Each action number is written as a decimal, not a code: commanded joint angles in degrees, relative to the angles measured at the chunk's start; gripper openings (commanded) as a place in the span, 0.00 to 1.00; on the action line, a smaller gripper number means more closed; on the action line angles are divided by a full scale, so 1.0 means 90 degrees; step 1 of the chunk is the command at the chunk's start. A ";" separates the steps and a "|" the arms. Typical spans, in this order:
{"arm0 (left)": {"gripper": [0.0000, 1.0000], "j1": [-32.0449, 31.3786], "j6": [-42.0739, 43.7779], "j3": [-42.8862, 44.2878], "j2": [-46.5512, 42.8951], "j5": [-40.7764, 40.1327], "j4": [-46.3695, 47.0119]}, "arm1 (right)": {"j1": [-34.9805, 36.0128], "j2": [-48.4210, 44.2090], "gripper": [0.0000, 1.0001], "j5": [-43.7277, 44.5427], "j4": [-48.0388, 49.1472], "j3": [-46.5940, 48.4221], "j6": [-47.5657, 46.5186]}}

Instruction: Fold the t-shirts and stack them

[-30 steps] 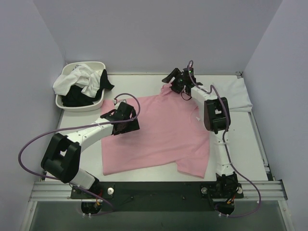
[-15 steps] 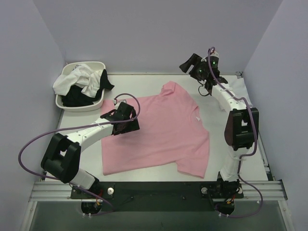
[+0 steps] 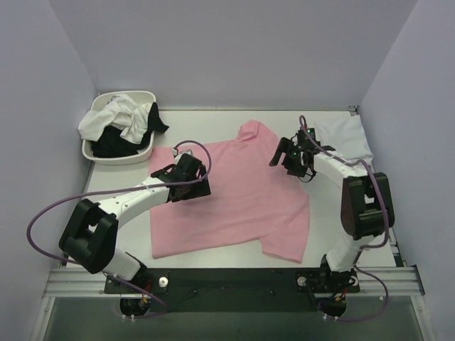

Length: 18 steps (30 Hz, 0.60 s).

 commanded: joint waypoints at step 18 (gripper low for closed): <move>0.97 0.1097 -0.0197 0.1507 0.1112 -0.1184 -0.1833 | 0.1767 -0.0222 0.80 0.1396 -0.1694 0.0743 -0.1050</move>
